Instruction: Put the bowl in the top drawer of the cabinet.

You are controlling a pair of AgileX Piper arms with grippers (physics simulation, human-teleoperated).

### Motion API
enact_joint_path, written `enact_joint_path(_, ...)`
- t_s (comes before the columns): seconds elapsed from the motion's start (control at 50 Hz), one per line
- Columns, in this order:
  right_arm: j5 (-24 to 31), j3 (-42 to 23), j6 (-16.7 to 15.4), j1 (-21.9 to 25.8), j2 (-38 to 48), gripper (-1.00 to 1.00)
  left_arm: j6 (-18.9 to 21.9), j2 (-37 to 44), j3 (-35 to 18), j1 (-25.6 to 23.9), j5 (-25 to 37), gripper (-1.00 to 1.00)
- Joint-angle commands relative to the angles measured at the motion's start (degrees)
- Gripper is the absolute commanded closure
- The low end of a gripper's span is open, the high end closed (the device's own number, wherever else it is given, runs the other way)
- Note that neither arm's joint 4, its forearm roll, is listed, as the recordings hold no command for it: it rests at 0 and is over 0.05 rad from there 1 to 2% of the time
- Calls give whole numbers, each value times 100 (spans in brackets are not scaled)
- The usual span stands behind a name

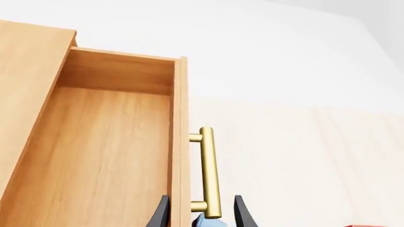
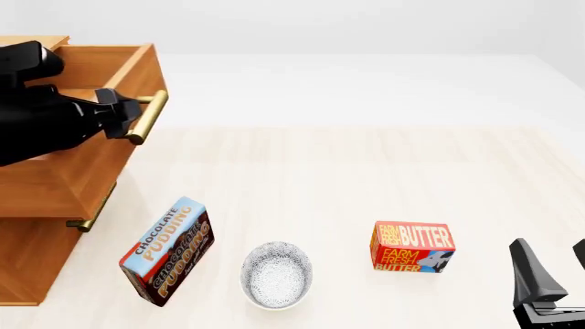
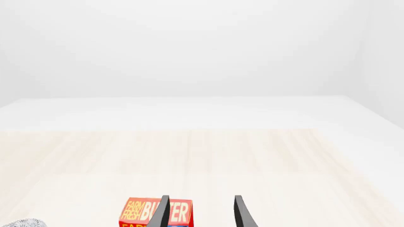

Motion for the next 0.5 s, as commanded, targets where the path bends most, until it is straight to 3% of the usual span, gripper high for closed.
enact_joint_path(0.02, 0, 0, 1, 0, 0, -100, 297, 578, 390, -198, -43, -100)
enact_joint_path(0.5, 0, 0, 0, 0, -1, -100, 325, 724, 249, -649, -99, -100)
